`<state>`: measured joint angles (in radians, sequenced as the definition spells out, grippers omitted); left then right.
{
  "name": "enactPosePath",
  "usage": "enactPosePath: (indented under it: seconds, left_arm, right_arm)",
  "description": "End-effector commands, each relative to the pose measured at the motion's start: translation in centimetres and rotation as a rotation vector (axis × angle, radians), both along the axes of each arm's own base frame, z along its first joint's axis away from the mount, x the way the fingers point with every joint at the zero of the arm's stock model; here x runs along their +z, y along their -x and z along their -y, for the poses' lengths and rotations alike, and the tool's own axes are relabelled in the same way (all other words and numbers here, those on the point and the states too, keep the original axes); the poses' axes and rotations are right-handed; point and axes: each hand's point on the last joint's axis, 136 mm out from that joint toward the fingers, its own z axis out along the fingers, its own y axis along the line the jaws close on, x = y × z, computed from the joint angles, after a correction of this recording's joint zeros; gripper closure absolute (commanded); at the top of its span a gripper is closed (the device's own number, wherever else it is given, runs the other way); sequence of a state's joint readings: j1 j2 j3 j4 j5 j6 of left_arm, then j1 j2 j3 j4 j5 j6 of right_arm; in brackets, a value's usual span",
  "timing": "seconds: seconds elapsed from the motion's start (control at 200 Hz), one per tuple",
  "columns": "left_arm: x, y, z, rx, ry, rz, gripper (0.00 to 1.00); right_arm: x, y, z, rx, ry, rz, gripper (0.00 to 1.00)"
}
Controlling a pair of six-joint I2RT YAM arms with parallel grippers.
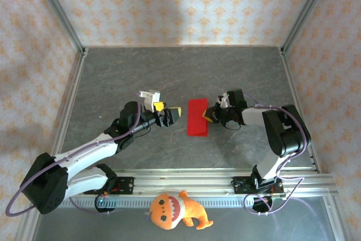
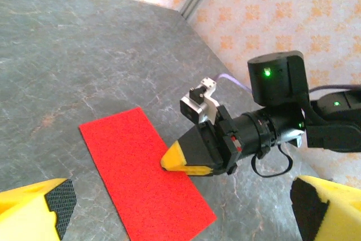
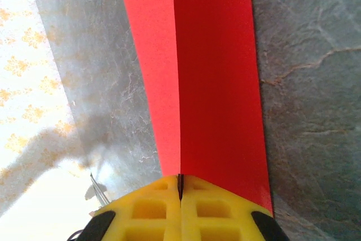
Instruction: Fold a paper plane with a square sheet of paper (pick it up from the middle)
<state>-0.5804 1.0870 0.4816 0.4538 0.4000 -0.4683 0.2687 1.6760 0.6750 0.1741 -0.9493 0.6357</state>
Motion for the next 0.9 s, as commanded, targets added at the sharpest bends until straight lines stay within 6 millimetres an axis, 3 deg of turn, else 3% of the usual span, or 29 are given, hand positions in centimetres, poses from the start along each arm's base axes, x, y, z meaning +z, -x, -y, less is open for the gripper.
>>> enactPosePath:
  seconds: [0.0,0.15,0.205,0.36,0.55,0.896]
  left_arm:
    - [0.1,-0.6,-2.0,0.115,0.029,-0.012,0.01]
    - [-0.1,0.0,-2.5,0.109,0.021,0.020,0.01]
    - [-0.4,0.3,-1.5,0.053,0.011,0.004,0.01]
    - [-2.3,0.6,1.6,-0.060,-0.069,-0.044,0.17]
    - [-4.7,2.2,5.7,-0.136,-0.319,0.007,0.20]
    - [-8.4,4.5,10.0,-0.220,-0.634,0.094,0.20]
  right_arm:
    - [0.1,-0.5,-0.2,-0.005,0.006,0.019,0.99]
    - [0.0,-0.4,-0.2,-0.002,0.009,0.016,0.98]
    - [0.1,-0.4,-0.2,-0.004,0.010,0.018,0.98]
    - [0.2,-0.6,-0.1,-0.005,0.013,0.024,0.95]
    - [0.4,-0.6,-0.1,0.004,0.020,0.029,0.92]
    - [0.5,-0.6,-0.1,-0.001,0.016,0.027,0.91]
